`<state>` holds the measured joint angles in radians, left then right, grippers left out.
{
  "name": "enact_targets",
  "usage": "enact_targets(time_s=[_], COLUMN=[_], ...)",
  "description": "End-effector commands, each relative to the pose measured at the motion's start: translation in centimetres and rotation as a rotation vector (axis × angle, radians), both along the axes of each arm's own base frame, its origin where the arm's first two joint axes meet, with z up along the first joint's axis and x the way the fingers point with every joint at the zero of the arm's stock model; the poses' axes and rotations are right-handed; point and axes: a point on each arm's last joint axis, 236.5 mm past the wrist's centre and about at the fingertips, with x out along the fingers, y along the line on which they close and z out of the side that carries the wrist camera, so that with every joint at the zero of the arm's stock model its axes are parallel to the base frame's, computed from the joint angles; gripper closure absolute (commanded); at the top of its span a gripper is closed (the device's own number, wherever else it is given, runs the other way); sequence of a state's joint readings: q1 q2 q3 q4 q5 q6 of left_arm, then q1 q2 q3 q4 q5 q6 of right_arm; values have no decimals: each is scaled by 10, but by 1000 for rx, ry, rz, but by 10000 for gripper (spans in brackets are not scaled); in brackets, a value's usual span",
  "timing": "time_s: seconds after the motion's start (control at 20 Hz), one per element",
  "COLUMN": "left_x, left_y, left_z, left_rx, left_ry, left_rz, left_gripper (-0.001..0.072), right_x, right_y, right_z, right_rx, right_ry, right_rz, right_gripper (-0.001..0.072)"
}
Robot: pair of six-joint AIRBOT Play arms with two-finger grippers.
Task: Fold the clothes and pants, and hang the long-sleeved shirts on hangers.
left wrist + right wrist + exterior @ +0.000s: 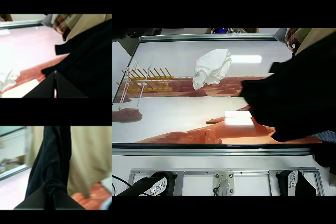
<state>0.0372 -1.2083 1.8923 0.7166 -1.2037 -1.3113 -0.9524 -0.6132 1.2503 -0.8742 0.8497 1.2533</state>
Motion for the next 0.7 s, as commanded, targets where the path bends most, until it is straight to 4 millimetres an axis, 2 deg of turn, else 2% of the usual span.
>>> enact_targets(time_s=[0.0, 0.15, 0.4, 0.5, 0.65], left_x=[10, 18, 19, 19, 20], left_y=[-16, -16, -16, -16, -16], left_z=[-17, -26, -28, -28, -27], left_rx=[-2, -2, -1, -3, -7], left_ry=[44, 65, 72, 72, 70], left_rz=[-40, -41, -43, -42, -40], left_gripper=[691, 691, 691, 691, 692], right_x=[-42, -50, -48, -50, -53], right_y=[-56, -79, -98, -105, -109], right_z=[30, 62, 114, 128, 138], right_rx=[-112, -163, -238, -275, -306], right_ry=[34, 30, -31, -30, -31], right_rz=[-279, -363, -404, -430, -453], right_gripper=[691, 691, 691, 691, 691])
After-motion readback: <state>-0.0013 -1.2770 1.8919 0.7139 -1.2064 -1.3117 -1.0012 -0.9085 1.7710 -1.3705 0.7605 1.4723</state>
